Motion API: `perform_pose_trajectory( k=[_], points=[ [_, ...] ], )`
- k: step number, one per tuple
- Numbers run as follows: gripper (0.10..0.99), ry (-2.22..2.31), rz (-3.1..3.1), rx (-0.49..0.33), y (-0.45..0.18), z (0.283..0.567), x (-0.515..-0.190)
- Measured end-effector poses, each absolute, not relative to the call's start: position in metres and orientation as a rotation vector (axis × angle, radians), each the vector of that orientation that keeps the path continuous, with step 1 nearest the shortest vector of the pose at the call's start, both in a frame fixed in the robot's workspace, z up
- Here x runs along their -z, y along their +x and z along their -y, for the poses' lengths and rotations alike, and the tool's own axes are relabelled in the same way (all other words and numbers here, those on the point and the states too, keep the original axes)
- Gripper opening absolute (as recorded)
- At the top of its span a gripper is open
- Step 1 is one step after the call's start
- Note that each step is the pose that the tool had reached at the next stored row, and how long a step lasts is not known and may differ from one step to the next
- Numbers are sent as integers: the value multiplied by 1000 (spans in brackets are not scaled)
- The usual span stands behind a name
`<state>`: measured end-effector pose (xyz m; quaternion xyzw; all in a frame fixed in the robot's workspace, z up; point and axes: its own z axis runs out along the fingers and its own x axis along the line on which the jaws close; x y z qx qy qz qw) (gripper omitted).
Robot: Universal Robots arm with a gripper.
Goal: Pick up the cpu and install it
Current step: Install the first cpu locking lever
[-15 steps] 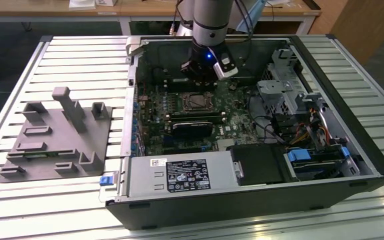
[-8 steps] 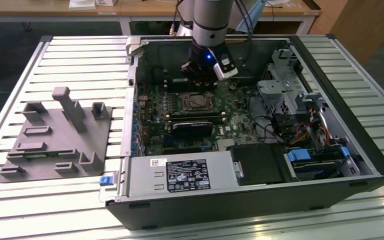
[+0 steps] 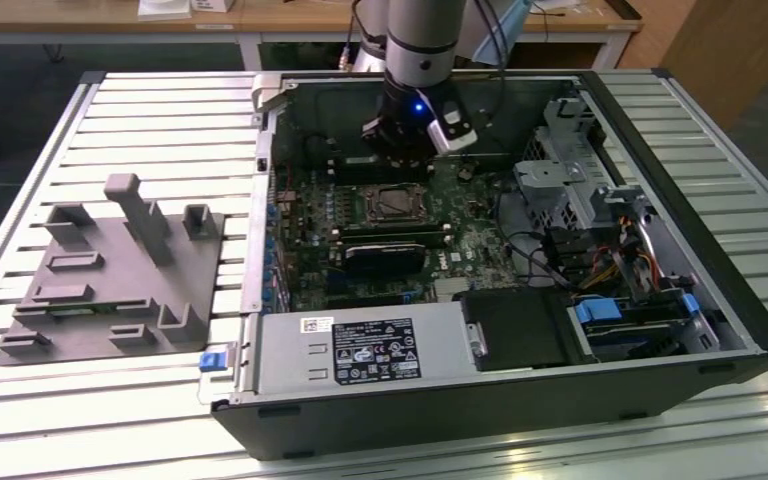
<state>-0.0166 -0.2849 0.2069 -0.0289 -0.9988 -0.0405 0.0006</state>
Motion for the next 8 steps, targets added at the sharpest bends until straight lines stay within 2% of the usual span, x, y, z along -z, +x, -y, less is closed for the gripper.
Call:
perform_pose_trajectory(
  k=[8],
  points=[
    [106,-91,3137,125,-16,285,-209]
  ],
)
